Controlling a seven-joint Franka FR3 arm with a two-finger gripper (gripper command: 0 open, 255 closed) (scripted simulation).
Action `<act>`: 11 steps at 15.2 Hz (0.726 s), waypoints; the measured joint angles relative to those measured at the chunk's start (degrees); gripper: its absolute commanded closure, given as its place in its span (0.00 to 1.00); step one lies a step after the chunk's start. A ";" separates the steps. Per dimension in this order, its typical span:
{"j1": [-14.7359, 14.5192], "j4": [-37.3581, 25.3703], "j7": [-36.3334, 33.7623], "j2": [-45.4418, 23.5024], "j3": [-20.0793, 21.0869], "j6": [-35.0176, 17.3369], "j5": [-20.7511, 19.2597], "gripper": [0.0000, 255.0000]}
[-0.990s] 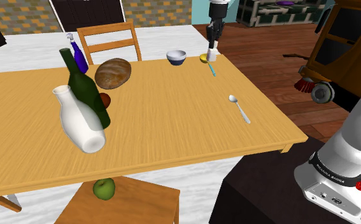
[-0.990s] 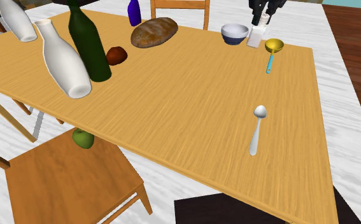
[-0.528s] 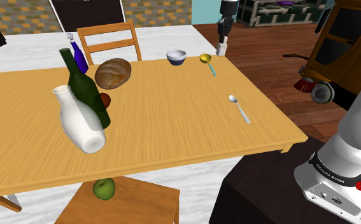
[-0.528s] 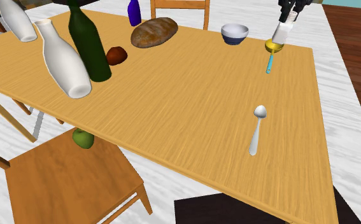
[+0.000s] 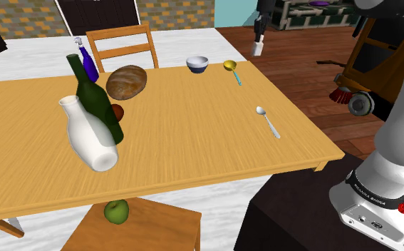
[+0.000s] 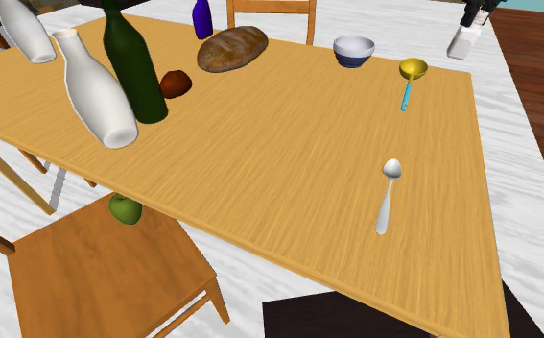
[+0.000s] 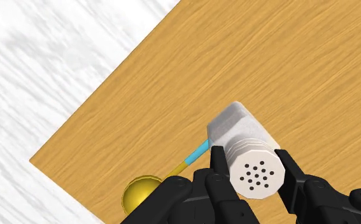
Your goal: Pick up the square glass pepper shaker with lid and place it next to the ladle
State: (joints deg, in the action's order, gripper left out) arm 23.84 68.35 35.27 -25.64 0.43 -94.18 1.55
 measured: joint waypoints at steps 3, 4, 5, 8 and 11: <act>1.56 -3.51 2.02 -2.97 -0.54 0.65 0.21 1.00; 1.67 -2.66 2.20 -2.86 -0.58 -0.09 0.23 1.00; 1.80 -1.88 2.41 -2.86 -0.61 -0.87 0.26 1.00; 1.77 1.14 2.48 -2.31 -0.61 -3.34 0.26 1.00; 1.72 3.60 2.49 -2.26 -0.59 -5.74 0.27 1.00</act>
State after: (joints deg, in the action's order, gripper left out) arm 25.56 71.94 37.76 -27.90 -0.16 -99.92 1.82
